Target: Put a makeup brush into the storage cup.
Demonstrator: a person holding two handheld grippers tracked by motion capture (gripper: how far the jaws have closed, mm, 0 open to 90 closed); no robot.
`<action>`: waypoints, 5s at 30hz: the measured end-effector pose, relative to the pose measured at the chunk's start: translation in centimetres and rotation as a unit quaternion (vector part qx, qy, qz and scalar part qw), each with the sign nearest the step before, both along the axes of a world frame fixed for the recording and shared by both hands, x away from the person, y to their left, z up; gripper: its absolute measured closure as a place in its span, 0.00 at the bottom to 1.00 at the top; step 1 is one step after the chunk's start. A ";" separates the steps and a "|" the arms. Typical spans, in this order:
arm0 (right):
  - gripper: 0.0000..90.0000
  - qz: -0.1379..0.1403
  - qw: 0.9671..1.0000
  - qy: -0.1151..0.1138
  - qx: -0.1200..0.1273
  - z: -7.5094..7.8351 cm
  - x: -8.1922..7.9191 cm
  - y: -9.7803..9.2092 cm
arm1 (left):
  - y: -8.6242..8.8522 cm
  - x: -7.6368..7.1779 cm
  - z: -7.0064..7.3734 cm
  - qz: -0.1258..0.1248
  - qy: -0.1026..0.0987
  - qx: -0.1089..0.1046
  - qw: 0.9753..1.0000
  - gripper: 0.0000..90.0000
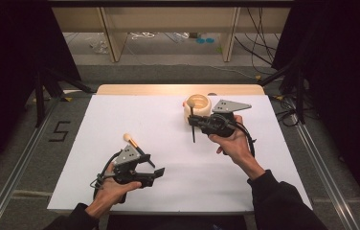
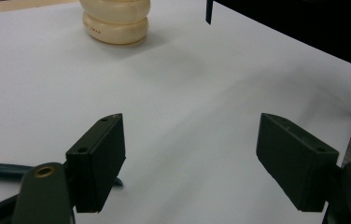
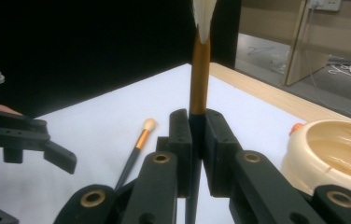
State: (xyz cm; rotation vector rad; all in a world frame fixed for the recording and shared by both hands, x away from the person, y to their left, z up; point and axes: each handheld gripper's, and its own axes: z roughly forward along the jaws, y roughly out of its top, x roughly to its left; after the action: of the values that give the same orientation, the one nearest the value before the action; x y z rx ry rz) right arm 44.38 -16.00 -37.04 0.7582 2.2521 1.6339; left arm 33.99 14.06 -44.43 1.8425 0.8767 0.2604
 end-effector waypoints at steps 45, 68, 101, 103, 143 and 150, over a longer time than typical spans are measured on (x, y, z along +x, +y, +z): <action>0.92 -0.063 0.998 -0.009 -0.001 2.1 6.9 -2.2 | 0.2 -0.1 0.1 0.005 -0.007 0.007 1.000 0.23; 0.92 -0.103 0.994 -0.003 0.023 1.9 10.8 -2.4 | 0.2 0.0 0.1 0.003 -0.008 0.008 1.000 0.23; 0.92 -0.123 0.992 -0.007 0.027 0.0 13.5 -1.5 | 0.3 0.0 0.1 0.005 -0.007 0.006 1.000 0.23; 0.92 -0.128 0.992 -0.006 0.023 0.0 13.5 -1.6 | 0.3 0.0 0.1 0.005 -0.007 0.005 1.000 0.23; 0.92 -0.138 0.990 0.024 0.005 -3.2 14.3 -1.4 | 0.3 0.1 0.0 0.006 -0.005 0.006 1.000 0.23; 0.92 -0.137 0.990 0.032 0.001 -3.7 14.4 -1.3 | 0.3 0.1 0.0 0.007 -0.005 0.005 1.000 0.23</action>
State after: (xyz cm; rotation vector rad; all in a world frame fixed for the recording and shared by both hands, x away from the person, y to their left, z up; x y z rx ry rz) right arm 58.73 -17.27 -40.74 1.0808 2.0760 1.5012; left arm 34.10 14.38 -44.42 1.8434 0.8816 0.2832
